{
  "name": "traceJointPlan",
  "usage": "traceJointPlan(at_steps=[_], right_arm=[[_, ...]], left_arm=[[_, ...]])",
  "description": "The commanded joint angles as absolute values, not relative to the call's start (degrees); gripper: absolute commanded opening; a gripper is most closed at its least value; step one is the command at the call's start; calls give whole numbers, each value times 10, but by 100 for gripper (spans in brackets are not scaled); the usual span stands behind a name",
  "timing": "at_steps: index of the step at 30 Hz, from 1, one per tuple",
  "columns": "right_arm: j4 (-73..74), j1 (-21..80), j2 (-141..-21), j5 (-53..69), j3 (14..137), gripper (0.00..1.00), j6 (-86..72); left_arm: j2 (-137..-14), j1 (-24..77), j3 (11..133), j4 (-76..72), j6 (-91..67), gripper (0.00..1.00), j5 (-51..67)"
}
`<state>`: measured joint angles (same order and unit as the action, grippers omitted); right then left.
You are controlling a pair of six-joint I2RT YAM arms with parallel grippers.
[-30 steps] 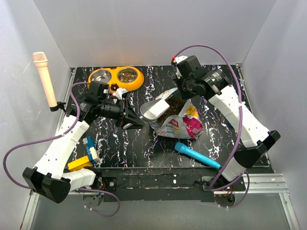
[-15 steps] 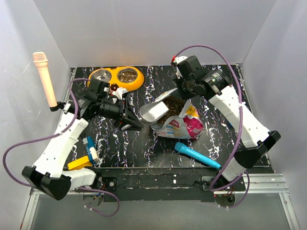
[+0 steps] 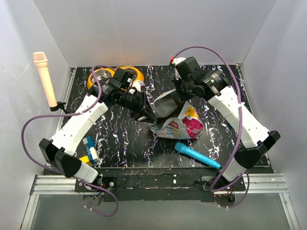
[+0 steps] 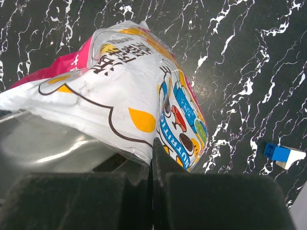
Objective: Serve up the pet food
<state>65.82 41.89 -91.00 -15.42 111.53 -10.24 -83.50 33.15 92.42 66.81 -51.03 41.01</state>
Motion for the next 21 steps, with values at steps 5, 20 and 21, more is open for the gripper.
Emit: traceJointPlan(at_steps=[5, 20, 21], right_arm=[[545, 431, -857, -169, 1184, 1, -116], [545, 439, -888, -169, 1191, 1, -108], [548, 443, -889, -170, 1191, 1, -108]], left_arm=[[-944, 338, 1003, 758, -533, 0, 276], [-915, 295, 923, 883, -530, 0, 276], [-913, 294, 922, 883, -540, 0, 272]])
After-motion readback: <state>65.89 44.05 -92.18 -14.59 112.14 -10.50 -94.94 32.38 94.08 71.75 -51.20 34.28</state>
